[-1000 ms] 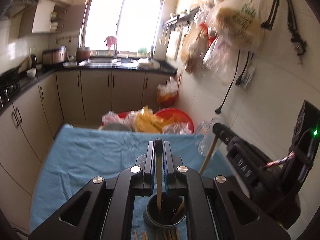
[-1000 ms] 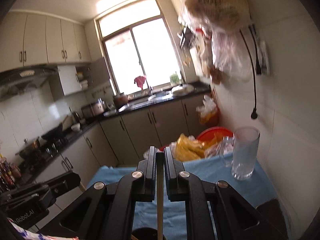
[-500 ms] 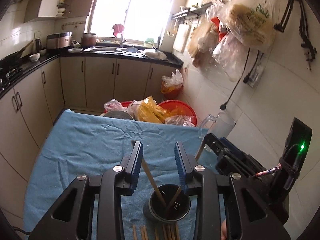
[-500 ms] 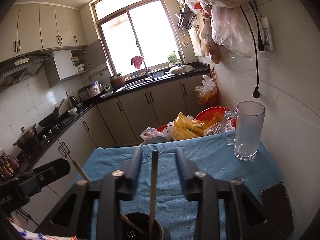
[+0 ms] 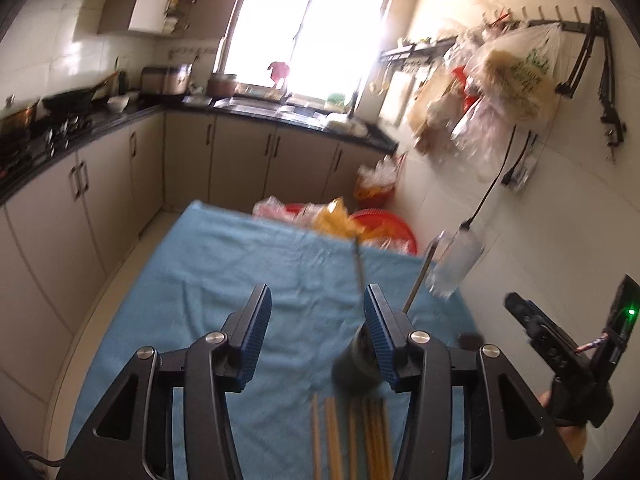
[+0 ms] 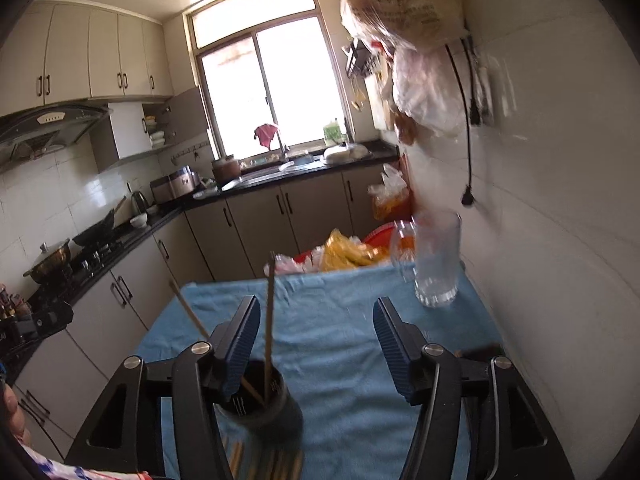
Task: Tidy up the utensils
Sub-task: 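Open both tools to drop the chopsticks into the black holder, then grasp another chopstick with the left tool while the right tool grasps one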
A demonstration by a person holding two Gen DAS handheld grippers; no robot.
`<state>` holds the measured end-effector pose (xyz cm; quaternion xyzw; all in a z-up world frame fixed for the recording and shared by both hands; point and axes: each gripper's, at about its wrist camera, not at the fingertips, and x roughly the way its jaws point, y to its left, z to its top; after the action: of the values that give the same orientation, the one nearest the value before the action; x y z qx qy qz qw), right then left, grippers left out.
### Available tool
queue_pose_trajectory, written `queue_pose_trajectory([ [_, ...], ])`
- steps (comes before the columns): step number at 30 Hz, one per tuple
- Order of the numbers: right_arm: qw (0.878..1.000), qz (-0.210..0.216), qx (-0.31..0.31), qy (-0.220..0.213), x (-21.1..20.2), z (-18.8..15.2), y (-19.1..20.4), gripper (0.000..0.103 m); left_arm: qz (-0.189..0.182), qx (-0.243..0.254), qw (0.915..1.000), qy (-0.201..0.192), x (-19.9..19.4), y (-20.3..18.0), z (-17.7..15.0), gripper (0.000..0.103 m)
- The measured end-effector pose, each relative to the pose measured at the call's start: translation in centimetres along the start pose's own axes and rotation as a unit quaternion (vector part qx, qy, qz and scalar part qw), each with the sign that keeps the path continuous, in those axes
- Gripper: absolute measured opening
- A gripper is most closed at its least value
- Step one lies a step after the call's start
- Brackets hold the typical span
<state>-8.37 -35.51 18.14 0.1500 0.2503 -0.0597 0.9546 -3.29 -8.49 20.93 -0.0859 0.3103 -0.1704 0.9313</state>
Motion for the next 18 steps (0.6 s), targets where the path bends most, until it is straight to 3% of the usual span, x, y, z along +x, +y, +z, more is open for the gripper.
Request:
queue_pose_trajectory([
  [5,0.994,0.019,0.006,0.104,2.1,-6.7,-1.0,0.064,0.011,-0.023,0.9962,0.084,3.5,2.2,-6.0,0.047],
  [7,0.987,0.044,0.001,0.154,3.7,-9.7,-0.9,0.057,0.015,-0.011,0.9938,0.109,5.0,2.1,-8.2,0.047],
  [9,0.981,0.053,-0.005,0.189,5.1,-11.8,-0.6,0.036,0.014,0.006,0.9897,0.142,7.0,1.7,-10.3,0.047],
  [10,0.978,0.054,-0.009,0.202,5.8,-12.5,-0.5,0.034,0.01,0.014,0.9867,0.161,8.0,1.4,-11.3,0.044],
  [13,0.974,0.06,-0.009,0.219,7.1,-13.7,-0.2,0.029,-0.002,0.03,0.9758,0.217,11.0,0.4,-13.6,0.031],
  [18,0.972,0.061,-0.011,0.225,8.7,-13.7,0.4,0.029,0.003,0.057,0.9712,0.231,13.4,-0.8,-14.5,0.029],
])
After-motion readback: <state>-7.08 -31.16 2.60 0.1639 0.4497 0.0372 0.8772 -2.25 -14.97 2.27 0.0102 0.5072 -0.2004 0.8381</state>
